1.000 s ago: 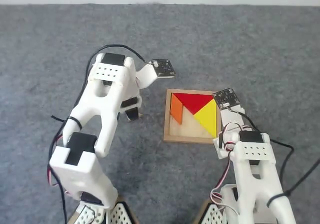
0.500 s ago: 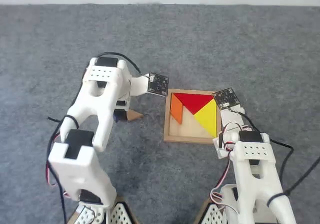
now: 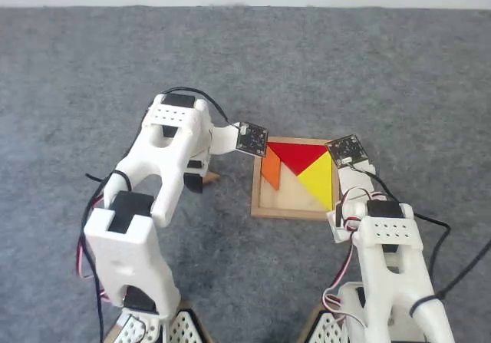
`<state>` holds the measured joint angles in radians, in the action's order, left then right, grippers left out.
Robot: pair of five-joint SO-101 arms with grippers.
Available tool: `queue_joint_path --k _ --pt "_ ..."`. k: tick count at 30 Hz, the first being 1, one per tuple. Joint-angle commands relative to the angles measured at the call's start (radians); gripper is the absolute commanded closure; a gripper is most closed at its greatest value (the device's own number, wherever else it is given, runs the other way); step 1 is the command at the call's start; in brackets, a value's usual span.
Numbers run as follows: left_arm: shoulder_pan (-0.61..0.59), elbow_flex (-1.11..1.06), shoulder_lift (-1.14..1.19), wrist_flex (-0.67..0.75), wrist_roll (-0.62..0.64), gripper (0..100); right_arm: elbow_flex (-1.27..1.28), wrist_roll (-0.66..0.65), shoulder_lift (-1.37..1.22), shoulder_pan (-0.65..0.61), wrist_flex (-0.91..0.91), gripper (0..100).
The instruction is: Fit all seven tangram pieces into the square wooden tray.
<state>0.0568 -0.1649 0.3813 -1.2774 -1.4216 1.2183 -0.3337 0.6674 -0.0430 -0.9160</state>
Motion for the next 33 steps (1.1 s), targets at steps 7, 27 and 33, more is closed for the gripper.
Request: queue_joint_path --k 7,27,33 --pt "-0.002 -0.015 0.011 0.040 -0.008 75 -0.011 0.005 -0.004 0.007 0.015 90.4" --pt "0.031 -0.004 0.025 0.054 0.204 90 -0.011 0.009 -0.004 0.007 0.015 90.4" --pt "0.120 0.186 0.025 -0.129 0.516 90 -0.011 0.009 -0.004 0.007 0.013 90.4"
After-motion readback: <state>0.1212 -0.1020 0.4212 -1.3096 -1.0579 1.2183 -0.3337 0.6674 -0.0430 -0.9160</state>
